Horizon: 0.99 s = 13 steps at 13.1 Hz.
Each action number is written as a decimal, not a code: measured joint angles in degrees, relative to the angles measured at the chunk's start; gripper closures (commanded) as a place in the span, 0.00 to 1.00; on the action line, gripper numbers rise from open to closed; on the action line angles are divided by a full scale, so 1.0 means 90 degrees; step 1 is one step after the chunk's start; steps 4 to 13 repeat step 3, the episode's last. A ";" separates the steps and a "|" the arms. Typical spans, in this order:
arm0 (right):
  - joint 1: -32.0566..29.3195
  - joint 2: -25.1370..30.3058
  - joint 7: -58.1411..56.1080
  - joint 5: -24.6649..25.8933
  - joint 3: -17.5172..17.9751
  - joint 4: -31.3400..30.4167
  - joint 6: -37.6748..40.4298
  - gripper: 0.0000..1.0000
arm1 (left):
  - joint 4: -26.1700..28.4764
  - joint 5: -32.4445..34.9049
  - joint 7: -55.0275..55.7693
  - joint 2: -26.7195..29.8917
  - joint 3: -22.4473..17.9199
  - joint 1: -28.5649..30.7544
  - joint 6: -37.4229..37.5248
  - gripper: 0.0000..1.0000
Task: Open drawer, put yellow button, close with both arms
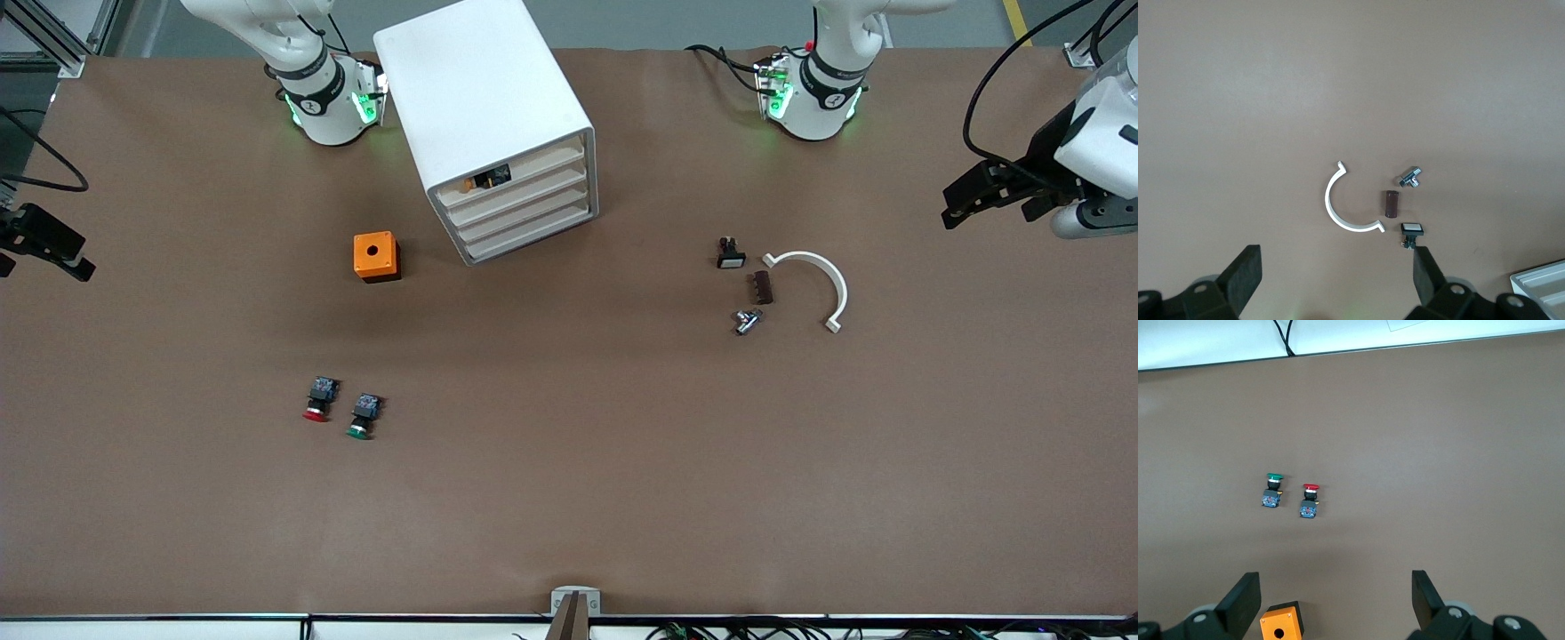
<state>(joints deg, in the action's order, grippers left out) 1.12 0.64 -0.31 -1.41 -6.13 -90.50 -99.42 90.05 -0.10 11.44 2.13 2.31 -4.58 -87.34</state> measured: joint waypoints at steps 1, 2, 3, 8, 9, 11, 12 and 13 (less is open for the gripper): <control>0.0000 0.0000 0.0000 0.0000 0.0000 -0.0001 0.0000 0.00 | 0.0000 0.0000 0.0000 0.0000 -0.0001 0.0011 0.0000 0.01; 0.0000 0.0000 0.0000 0.0000 0.0000 -0.0001 0.0000 0.00 | 0.0000 0.0000 0.0000 0.0000 -0.0008 0.0024 0.0001 0.01; 0.0000 0.0000 0.0000 0.0000 0.0000 -0.0001 0.0000 0.00 | 0.0000 0.0000 0.0000 0.0000 -0.0019 0.0027 0.0001 0.01; 0.0000 0.0000 0.0000 0.0000 0.0000 -0.0001 0.0000 0.00 | 0.0000 0.0000 0.0000 0.0000 -0.0019 0.0027 0.0001 0.01; 0.0000 0.0000 0.0000 0.0000 0.0000 -0.0001 0.0000 0.00 | 0.0000 0.0000 0.0000 0.0000 -0.0019 0.0027 0.0001 0.01; 0.0000 0.0000 0.0000 0.0000 0.0000 -0.0001 0.0000 0.00 | 0.0000 0.0000 0.0000 0.0000 -0.0019 0.0027 0.0001 0.01; 0.0000 0.0000 0.0000 0.0000 0.0000 -0.0001 0.0000 0.00 | 0.0000 0.0000 0.0000 0.0000 -0.0019 0.0027 0.0001 0.01; 0.0000 0.0000 0.0000 0.0000 0.0000 -0.0001 0.0000 0.00 | 0.0000 0.0000 0.0000 0.0000 -0.0019 0.0027 0.0001 0.01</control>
